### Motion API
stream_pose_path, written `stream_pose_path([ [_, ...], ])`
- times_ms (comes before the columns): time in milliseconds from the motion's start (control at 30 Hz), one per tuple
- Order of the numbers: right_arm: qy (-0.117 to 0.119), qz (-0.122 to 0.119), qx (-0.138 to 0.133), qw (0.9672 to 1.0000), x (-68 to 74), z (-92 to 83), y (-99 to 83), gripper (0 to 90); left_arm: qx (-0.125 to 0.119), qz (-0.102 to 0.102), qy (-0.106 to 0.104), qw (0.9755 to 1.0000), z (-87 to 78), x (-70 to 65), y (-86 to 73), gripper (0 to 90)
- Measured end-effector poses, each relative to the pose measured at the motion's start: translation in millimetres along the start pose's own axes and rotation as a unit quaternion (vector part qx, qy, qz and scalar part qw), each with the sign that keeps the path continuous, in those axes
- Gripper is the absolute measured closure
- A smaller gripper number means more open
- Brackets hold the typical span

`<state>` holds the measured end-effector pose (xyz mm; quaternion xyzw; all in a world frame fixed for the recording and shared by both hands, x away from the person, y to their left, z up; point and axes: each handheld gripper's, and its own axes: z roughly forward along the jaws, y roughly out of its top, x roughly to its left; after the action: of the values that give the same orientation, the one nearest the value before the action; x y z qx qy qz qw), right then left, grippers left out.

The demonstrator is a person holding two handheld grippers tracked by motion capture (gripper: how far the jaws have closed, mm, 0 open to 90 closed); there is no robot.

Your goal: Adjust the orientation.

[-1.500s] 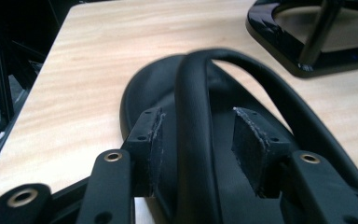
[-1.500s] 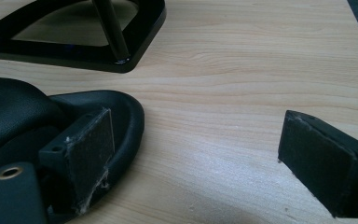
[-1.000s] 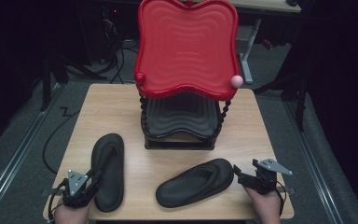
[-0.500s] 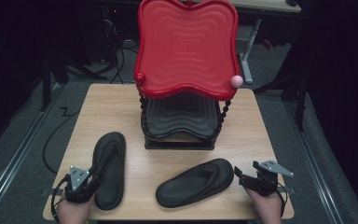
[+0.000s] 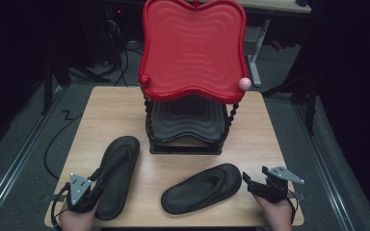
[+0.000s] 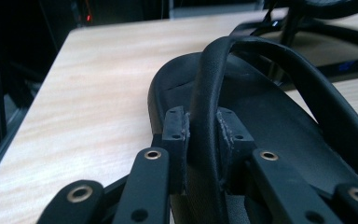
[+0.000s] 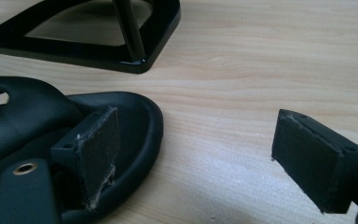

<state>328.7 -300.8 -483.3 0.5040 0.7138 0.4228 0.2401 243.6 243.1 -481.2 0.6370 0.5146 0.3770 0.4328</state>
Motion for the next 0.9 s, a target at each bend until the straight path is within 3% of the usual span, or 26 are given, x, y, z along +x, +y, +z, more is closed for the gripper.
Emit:
stream_pose_path([
  [300, 0.000, -0.018, -0.031, 0.9993, 17.1, -4.2, 9.4, 15.0, -0.045, 0.004, -0.019, 0.9988, -27.5, -14.4, 6.8, 76.2],
  [533, 0.018, -0.034, -0.056, 0.9977, 35.2, -4.0, 18.5, 18.7, -0.076, 0.001, -0.028, 0.9967, -45.7, -23.9, 10.0, 76.5],
  [900, 0.045, -0.045, -0.065, 0.9958, 60.3, -5.6, 21.9, 21.4, -0.082, 0.004, -0.059, 0.9949, -40.6, -47.1, 15.0, 77.1],
])
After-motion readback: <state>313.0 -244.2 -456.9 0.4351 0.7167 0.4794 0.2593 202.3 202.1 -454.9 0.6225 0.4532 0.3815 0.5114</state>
